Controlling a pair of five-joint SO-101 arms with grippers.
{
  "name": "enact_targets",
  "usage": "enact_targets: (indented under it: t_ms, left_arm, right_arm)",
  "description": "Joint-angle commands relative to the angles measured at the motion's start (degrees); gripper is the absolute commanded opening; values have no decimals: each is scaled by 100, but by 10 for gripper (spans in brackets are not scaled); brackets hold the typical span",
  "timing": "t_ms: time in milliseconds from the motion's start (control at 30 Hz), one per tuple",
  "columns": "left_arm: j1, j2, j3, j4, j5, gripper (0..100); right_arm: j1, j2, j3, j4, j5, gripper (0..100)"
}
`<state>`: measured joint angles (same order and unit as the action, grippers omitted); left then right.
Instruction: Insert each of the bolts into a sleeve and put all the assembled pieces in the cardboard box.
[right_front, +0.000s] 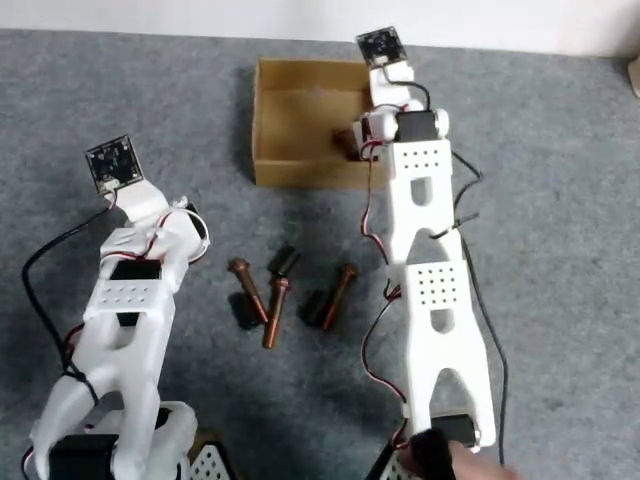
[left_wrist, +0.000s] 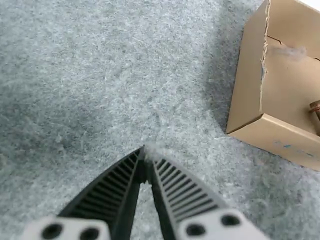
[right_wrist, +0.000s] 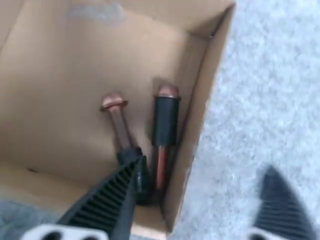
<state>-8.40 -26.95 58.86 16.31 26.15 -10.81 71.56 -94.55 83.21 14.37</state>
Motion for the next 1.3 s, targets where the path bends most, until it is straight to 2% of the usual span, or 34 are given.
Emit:
enact_targets:
  t_ms: [0, 233, 467, 633, 833, 1033, 1133, 1267]
  left_arm:
    - [-4, -13, -286, 0, 9, 7]
    - [66, -13, -286, 0, -9, 7]
    - [75, -13, -286, 0, -9, 7]
    - [75, -13, -286, 0, -9, 7]
    - [84, -13, -286, 0, -9, 7]
    - [92, -13, -286, 0, -9, 7]
    - [101, -13, -277, 0, -9, 7]
    - [251, -22, -277, 18, -9, 7]
  right_arm:
    - [-84, -259, -558, 207, 88, 413]
    - [40, -910, -558, 804, 70, 413]
    - [110, -2299, -558, 1780, 53, 413]
    - [330, -3380, -514, 1798, -659, 413]
    - [620, -4470, -163, 1807, -712, 413]
    - [690, -6413, 1534, 1807, -712, 413]
    - [541, -7705, 3064, 1807, -835, 413]
    - [189, -9429, 5789, 1771, -870, 413]
